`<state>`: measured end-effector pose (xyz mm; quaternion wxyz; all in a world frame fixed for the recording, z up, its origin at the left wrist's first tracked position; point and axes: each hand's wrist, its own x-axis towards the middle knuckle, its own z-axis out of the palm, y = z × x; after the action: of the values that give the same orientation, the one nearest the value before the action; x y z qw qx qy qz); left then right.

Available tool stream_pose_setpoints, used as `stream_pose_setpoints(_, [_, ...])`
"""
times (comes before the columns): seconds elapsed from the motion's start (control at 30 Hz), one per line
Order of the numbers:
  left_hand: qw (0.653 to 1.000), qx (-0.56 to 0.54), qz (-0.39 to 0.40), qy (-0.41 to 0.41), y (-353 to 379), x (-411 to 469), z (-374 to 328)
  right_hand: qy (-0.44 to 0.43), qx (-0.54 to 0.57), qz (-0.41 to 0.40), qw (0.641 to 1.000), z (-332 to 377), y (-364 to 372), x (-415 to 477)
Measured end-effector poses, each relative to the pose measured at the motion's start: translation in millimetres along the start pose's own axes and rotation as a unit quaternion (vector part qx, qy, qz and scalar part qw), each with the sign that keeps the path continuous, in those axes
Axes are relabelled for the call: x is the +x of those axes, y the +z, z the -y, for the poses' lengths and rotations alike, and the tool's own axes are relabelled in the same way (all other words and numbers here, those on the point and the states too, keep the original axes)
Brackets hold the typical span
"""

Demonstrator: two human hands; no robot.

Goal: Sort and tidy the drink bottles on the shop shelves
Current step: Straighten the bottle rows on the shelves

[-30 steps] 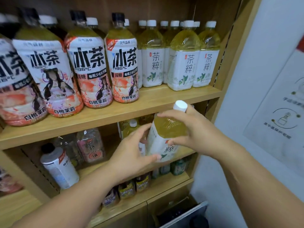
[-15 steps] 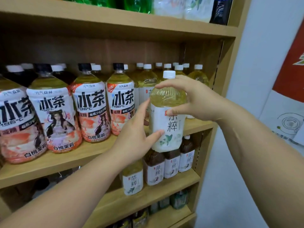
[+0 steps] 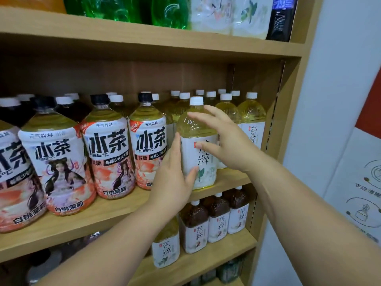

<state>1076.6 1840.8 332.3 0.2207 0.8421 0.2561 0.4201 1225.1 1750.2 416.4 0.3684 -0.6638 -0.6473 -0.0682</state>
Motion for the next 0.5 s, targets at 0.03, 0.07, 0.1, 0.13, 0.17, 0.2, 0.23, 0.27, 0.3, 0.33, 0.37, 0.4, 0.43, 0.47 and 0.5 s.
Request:
stream_pose_setpoints(0.03, [1.0,0.01,-0.007,0.002,2.0,-0.7,0.3,-0.005,0.003,-0.009,1.0,-3.1,4.2,-1.9])
stream_pose_setpoints(0.07, [1.0,0.019,-0.011,0.003,3.9,-1.4,-0.3,-0.007,0.006,-0.021,1.0,-6.5,9.1,-3.9])
stream_pose_setpoints(0.1, [1.0,0.029,-0.013,0.002,5.9,-2.0,-0.6,-0.005,0.006,-0.037,0.999,-9.0,14.7,-6.0])
stream_pose_setpoints(0.13, [0.999,0.036,-0.011,-0.001,8.6,-2.0,0.0,-0.001,-0.002,-0.057,0.998,-11.0,20.8,-7.4])
stream_pose_setpoints(0.17, [0.999,0.043,-0.004,-0.008,11.0,-1.7,0.2,0.005,-0.029,-0.079,0.996,-12.3,27.1,-7.9])
stream_pose_setpoints(0.2, [0.999,0.051,0.004,-0.015,13.0,-1.1,0.9,0.01,-0.075,-0.099,0.992,-12.6,32.2,-6.7])
stream_pose_setpoints(0.23, [0.998,0.061,0.012,-0.02,14.8,-0.4,1.4,0.016,-0.121,-0.111,0.986,-12.5,35.4,-4.1])
stream_pose_setpoints(0.27, [0.997,0.071,0.018,-0.022,16.3,0.1,1.8,0.02,-0.15,-0.113,0.982,-12.5,36.2,-0.8])
stream_pose_setpoints(0.3, [0.996,0.078,0.02,-0.023,17.4,0.7,1.8,0.023,-0.156,-0.106,0.982,-13.3,35.2,2.8])
stream_pose_setpoints(0.33, [0.996,0.08,0.02,-0.022,18.5,1.2,2.0,0.024,-0.151,-0.094,0.984,-15.4,33.8,5.9])
stream_pose_setpoints(0.37, [0.997,0.079,0.02,-0.017,19.6,1.4,2.5,0.024,-0.146,-0.079,0.986,-18.2,32.4,8.0])
stream_pose_setpoints(0.4, [0.996,0.083,0.021,-0.007,20.8,1.2,3.1,0.024,-0.146,-0.062,0.987,-20.9,32.0,8.9])
stream_pose_setpoints(0.43, [0.995,0.093,0.026,0.001,21.8,0.7,3.6,0.024,-0.152,-0.05,0.987,-23.1,33.1,9.1])
stream_pose_setpoints(0.47, [0.994,0.104,0.032,0.007,22.8,0.3,4.1,0.023,-0.162,-0.047,0.985,-23.8,34.5,9.1])
stream_pose_setpoints(0.5, [0.993,0.112,0.037,0.006,23.6,0.2,4.4,0.02,-0.179,-0.051,0.982,-24.5,36.7,9.5])
